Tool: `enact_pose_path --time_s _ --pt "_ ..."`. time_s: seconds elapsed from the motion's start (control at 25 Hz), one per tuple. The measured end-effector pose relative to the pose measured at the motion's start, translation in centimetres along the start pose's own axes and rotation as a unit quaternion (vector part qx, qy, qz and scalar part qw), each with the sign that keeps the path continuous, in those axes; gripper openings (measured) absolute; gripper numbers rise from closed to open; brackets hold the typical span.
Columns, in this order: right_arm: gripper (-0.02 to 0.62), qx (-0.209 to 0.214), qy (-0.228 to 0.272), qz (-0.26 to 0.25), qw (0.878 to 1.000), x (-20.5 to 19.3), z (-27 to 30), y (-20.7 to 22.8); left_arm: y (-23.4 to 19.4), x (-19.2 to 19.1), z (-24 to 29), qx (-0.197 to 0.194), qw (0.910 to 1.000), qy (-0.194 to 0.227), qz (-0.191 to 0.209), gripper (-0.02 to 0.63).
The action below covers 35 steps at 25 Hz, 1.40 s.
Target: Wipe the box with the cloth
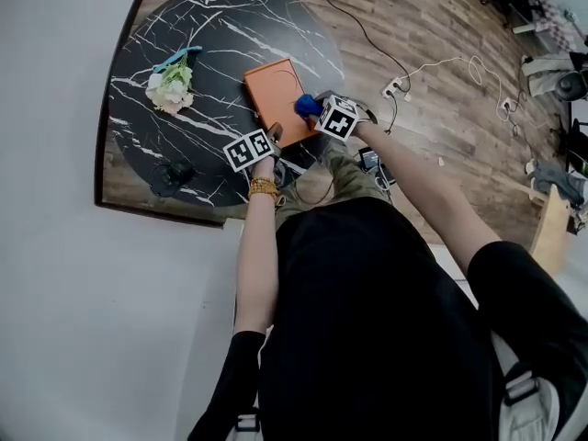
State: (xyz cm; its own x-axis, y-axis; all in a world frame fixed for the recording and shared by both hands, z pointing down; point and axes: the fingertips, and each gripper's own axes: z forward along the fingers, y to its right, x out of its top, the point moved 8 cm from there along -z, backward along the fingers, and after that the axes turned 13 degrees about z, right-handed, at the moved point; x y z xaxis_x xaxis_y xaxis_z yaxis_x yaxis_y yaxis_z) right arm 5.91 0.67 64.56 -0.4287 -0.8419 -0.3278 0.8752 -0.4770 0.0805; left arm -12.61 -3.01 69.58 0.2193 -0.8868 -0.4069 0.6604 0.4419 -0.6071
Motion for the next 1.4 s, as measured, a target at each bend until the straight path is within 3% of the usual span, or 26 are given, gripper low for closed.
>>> enact_pose_path --time_s 0.24,0.32,0.44,0.56,0.64,0.72,0.76,0.84,0.96,1.04,1.12,1.2,1.4 --pt "0.091 -0.005 -0.001 0.007 1.000 -2.3 -0.5 -1.9 0.1 -0.2 0.2 0.002 1.0000 -0.004 0.000 0.201" --pt "0.092 0.016 0.009 0.040 0.999 -3.4 -0.6 -2.4 0.1 -0.6 0.0 0.011 0.9999 -0.002 -0.002 0.201" --pt "0.092 0.080 0.034 0.112 0.990 -5.4 -1.0 -2.4 0.5 -1.1 -0.1 0.030 0.9995 0.007 -0.008 0.201" --pt "0.101 0.138 0.067 0.128 0.980 -7.0 -2.9 -2.4 1.3 -1.3 -0.6 0.085 0.9955 0.013 0.040 0.204" --pt "0.103 0.170 0.124 0.139 0.968 -7.3 -5.0 -2.0 2.6 -0.5 -1.8 0.137 0.9854 0.044 0.091 0.186" --pt "0.103 0.175 0.224 0.153 0.947 -6.9 -7.9 -0.9 5.3 0.4 -4.3 0.173 0.9685 0.111 0.141 0.184" --pt "0.103 0.162 0.281 0.159 0.933 -6.6 -9.4 -0.3 7.2 0.6 -5.7 0.187 0.9558 0.152 0.168 0.175" --pt "0.103 0.112 0.382 0.160 0.903 -5.8 -12.4 0.9 11.7 0.8 -8.2 0.223 0.9176 0.230 0.235 0.147" --pt "0.103 0.029 0.473 0.120 0.872 -4.7 -16.0 1.5 18.5 0.6 -10.1 0.277 0.8511 0.313 0.317 0.110" --pt "0.103 -0.003 0.502 0.086 0.861 -4.4 -17.5 0.8 22.0 0.1 -10.3 0.304 0.8226 0.347 0.332 0.101" --pt "0.103 -0.017 0.516 0.063 0.854 -4.5 -18.5 0.0 24.5 -0.6 -10.4 0.335 0.8041 0.370 0.323 0.094" --pt "0.103 -0.016 0.522 0.060 0.851 -5.1 -19.4 -0.7 26.4 -1.6 -10.6 0.361 0.7918 0.386 0.306 0.052" --pt "0.103 -0.009 0.519 0.048 0.853 -7.6 -20.3 -2.0 29.0 -3.9 -10.2 0.383 0.7813 0.399 0.289 0.011"
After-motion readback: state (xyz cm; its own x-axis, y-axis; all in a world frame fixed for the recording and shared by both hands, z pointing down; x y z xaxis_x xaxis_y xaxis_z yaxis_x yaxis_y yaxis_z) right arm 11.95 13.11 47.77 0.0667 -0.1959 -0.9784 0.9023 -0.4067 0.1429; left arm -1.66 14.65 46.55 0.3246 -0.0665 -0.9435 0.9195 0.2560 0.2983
